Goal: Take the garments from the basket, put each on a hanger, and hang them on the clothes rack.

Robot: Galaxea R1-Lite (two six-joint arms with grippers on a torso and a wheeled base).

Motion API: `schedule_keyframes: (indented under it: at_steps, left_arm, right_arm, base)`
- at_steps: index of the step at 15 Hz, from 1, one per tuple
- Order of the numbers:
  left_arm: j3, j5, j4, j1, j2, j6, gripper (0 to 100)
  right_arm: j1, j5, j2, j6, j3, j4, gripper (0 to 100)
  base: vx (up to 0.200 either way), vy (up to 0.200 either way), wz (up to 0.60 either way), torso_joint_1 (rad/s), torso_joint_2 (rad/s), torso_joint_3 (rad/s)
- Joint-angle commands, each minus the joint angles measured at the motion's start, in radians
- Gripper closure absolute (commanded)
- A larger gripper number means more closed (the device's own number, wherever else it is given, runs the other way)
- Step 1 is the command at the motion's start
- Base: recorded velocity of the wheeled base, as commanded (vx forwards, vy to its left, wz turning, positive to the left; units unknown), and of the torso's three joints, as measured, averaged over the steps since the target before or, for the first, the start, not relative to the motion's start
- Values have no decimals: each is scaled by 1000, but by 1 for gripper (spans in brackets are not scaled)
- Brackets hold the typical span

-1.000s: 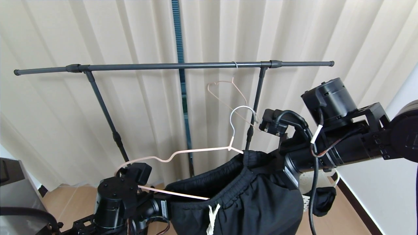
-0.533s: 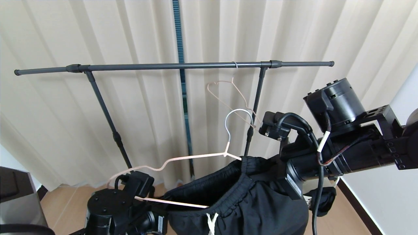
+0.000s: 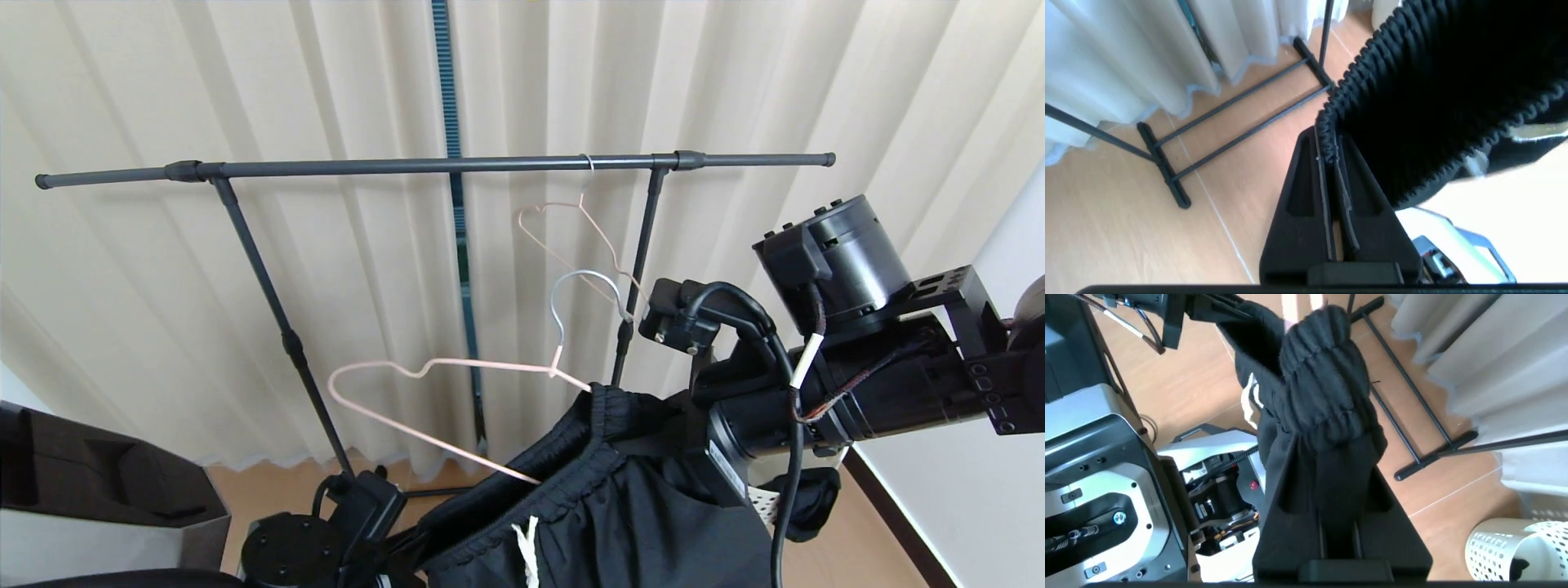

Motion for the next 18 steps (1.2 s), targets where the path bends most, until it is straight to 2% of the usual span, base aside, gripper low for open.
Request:
schedule_keyframes:
  at_steps: [1,4,7,11,13,18]
  left_arm:
    - [2,0,-1,-4,-34,-6,100]
    - [2,0,-1,3,-94,-12,100]
    - [2,-5,-1,74,-124,-9,100]
    - [2,-10,-1,150,-161,-6,100]
    - [-10,-14,-1,209,-164,-3,100]
    - [-46,-39,-1,285,-172,-4,100]
  right_arm:
    - [0,-1,24,-2,-4,0,100]
    - [-34,-1,25,-3,-5,-2,100]
    - [-71,2,19,-6,-4,0,100]
    - [-77,0,17,-22,7,6,100]
    - [-91,-1,11,-120,44,5,100]
    - [-94,-6,4,-174,73,6,100]
  base:
    - [0,0,0,0,0,0]
    - [0,0,0,0,0,0]
    - [0,0,0,0,0,0]
    - [0,0,0,0,0,0]
    - [0,0,0,0,0,0]
    - [0,0,0,0,0,0]
